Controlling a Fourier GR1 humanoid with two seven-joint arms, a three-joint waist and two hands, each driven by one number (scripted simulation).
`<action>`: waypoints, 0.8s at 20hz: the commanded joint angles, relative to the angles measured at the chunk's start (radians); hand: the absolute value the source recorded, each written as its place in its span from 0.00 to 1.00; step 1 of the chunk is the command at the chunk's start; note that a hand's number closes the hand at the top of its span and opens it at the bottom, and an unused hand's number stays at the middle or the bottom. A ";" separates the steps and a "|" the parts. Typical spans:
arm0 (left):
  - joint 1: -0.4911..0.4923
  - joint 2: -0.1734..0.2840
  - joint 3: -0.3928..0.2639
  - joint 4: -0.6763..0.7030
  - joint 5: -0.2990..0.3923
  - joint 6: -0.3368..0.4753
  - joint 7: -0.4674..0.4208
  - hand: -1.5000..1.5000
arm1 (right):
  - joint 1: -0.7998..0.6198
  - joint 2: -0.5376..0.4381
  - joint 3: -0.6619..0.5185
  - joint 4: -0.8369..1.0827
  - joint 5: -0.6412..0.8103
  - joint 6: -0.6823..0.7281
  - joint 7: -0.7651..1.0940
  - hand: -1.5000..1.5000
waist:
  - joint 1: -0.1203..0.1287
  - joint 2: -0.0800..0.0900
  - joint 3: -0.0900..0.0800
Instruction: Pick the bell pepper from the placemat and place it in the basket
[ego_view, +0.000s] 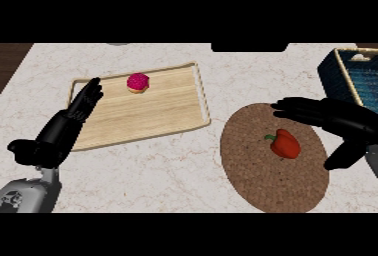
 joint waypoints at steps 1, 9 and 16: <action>0.011 0.014 0.030 -0.047 0.012 -0.033 0.042 0.50 | 0.020 -0.004 -0.016 0.090 0.048 -0.009 -0.146 0.00 | 0.005 0.001 0.000; 0.027 -0.039 0.041 0.023 -0.057 -0.042 -0.059 0.50 | 0.059 0.050 -0.010 -0.039 0.142 0.006 -0.023 0.00 | -0.001 0.000 0.000; -0.013 -0.072 0.063 0.013 -0.063 -0.045 0.005 0.50 | 0.004 0.123 -0.008 0.024 0.233 0.006 -0.018 0.00 | 0.000 0.000 0.000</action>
